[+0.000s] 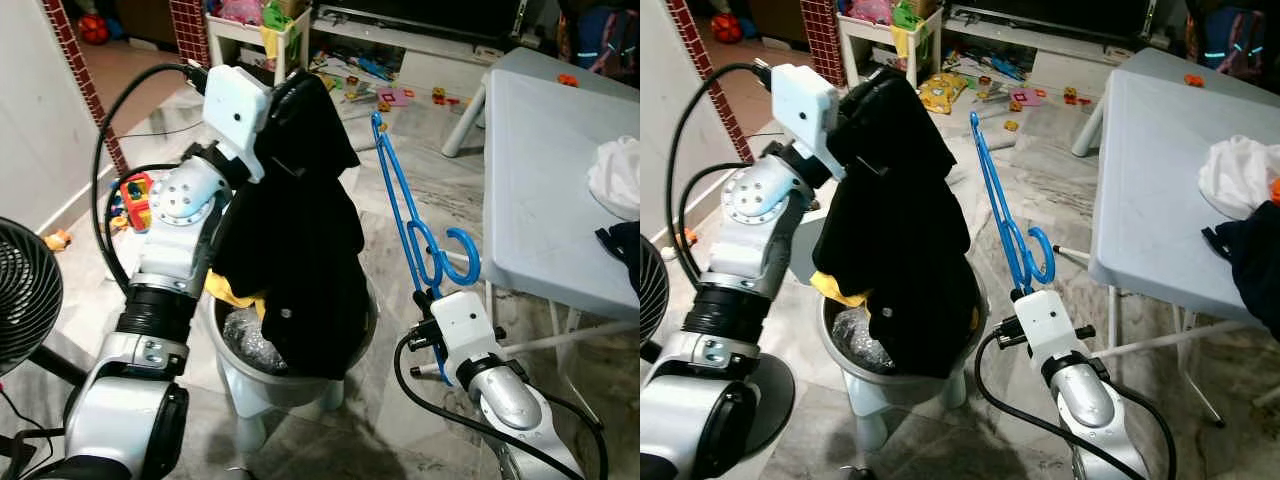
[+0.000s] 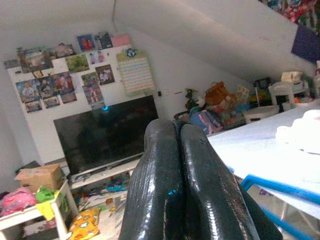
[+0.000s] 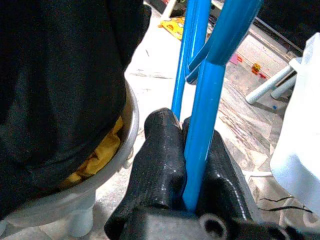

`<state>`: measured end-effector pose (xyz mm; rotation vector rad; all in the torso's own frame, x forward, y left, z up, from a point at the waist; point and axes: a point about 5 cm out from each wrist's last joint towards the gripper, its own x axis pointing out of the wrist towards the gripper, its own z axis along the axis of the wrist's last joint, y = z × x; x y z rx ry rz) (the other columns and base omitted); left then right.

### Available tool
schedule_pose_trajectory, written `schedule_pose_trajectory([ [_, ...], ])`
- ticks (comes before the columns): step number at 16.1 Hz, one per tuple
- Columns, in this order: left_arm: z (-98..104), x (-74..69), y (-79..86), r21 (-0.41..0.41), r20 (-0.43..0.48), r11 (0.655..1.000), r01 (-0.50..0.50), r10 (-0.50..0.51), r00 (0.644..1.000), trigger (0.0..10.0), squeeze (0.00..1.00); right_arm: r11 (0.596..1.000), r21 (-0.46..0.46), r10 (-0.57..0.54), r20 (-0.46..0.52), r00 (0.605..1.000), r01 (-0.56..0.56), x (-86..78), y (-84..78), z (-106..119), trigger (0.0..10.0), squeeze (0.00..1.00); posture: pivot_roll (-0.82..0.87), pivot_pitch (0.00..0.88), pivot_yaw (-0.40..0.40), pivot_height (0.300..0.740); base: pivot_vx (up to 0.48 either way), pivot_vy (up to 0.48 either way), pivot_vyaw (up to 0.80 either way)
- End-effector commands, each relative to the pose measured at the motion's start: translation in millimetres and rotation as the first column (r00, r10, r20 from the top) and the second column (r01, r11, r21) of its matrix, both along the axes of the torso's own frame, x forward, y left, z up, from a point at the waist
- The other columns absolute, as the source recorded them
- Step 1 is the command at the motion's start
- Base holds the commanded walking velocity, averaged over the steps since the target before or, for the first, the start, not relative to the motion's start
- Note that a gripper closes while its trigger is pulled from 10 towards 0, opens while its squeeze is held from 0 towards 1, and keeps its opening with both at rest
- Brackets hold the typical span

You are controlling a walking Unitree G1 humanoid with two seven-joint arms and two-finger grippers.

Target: Hang hanger

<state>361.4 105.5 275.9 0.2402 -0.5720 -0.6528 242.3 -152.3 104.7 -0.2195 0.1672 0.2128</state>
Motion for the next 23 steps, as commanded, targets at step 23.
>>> schedule_pose_trajectory([
  [23, -141, -23.8, -81.3, 0.342, -0.374, 0.885, 0.317, -0.181, 0.91, 0.0, 0.0, 0.998, -0.064, -0.015, 0.016, 1.0, 0.016, 3.7, -16.2, 0, 10.0, 0.0, 0.0, 0.0, -0.072, 0.74, 0.0, 0.0, 0.0],
])
